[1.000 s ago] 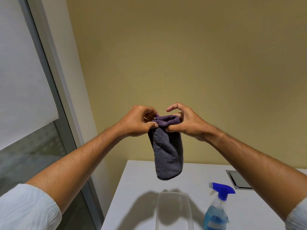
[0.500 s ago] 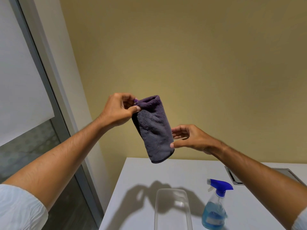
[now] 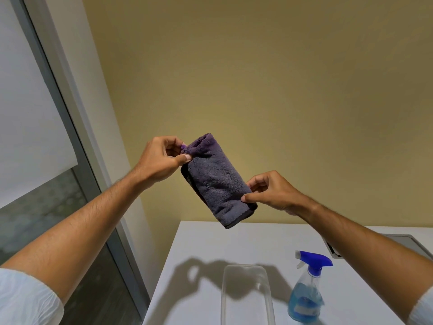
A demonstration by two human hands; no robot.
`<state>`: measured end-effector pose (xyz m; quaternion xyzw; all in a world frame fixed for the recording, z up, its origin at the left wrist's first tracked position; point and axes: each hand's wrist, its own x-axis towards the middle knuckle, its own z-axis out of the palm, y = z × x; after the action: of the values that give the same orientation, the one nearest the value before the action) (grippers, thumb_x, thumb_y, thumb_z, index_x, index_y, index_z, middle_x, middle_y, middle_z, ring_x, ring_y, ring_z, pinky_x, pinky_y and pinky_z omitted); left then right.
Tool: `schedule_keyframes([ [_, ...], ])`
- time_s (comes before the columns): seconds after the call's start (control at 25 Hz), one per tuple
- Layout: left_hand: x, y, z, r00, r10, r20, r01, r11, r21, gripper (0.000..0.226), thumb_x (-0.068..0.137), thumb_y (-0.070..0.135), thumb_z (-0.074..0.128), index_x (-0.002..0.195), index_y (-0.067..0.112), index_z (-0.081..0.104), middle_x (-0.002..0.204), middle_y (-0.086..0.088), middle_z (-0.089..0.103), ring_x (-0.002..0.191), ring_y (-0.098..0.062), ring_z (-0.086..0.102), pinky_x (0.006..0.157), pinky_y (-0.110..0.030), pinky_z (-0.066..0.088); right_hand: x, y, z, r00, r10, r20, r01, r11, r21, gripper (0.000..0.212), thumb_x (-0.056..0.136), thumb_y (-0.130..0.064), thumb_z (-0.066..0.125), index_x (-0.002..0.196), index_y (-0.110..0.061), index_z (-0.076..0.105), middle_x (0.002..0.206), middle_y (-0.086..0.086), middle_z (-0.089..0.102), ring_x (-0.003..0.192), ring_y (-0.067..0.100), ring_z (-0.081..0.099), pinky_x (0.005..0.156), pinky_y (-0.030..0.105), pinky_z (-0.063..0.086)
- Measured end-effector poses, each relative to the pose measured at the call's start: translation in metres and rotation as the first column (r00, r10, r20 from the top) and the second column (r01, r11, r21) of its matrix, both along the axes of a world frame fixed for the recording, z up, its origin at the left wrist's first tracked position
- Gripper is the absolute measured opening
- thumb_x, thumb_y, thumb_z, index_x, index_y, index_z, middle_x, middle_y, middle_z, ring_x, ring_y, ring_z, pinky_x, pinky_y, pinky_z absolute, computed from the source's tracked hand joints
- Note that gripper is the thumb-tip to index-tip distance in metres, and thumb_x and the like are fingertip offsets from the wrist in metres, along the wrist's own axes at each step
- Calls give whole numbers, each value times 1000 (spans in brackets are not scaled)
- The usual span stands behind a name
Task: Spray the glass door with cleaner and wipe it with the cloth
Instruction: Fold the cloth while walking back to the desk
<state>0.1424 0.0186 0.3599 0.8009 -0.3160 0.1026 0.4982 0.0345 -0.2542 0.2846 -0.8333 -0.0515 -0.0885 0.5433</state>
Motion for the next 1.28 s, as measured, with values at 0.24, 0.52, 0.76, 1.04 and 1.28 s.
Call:
schedule_keyframes([
  [0.24, -7, 13, -31, 994, -78, 71, 57, 964, 261, 52, 71, -2, 73, 114, 22, 56, 103, 4, 65, 89, -14, 67, 76, -20, 58, 0, -9, 19, 996, 24, -88, -36, 990, -134, 11, 74, -3, 80, 83, -1, 74, 75, 13, 70, 66, 16, 59, 61, 29, 46],
  [0.52, -11, 12, -76, 980, -196, -38, 193, 881, 432, 31, 68, 28, 81, 95, 28, 65, 86, 8, 72, 80, -11, 69, 80, -37, 59, 0, -8, 26, 989, -6, -151, -30, 971, -237, 8, 74, -1, 78, 81, -1, 74, 76, 17, 73, 67, 17, 64, 66, 33, 51],
  [0.76, -7, -4, -86, 987, -144, 72, 75, 807, 586, 19, 65, 28, 83, 78, 24, 69, 81, 6, 67, 74, -10, 63, 68, -31, 57, 3, -5, 23, 979, -66, -193, -19, 912, -410, 10, 71, -9, 83, 78, -8, 76, 79, 14, 76, 64, 12, 64, 66, 30, 53],
  [1.04, -3, -14, -93, 997, -79, 12, 55, 795, 604, 19, 62, 21, 86, 74, 20, 71, 62, 7, 68, 58, -6, 60, 54, -21, 50, 7, -3, 6, 949, -182, -258, 48, 891, -452, 12, 65, -10, 88, 71, -10, 77, 65, 4, 74, 58, 12, 68, 56, 22, 55],
  [1.28, -9, -18, -118, 995, 13, -96, 46, 809, 585, 19, 59, 13, 87, 63, 17, 69, 56, 5, 67, 52, -3, 59, 53, -20, 50, 10, 4, -31, 909, -284, -304, 156, 910, -384, 20, 60, -4, 89, 71, 3, 74, 54, 0, 69, 49, 13, 67, 50, 25, 58],
])
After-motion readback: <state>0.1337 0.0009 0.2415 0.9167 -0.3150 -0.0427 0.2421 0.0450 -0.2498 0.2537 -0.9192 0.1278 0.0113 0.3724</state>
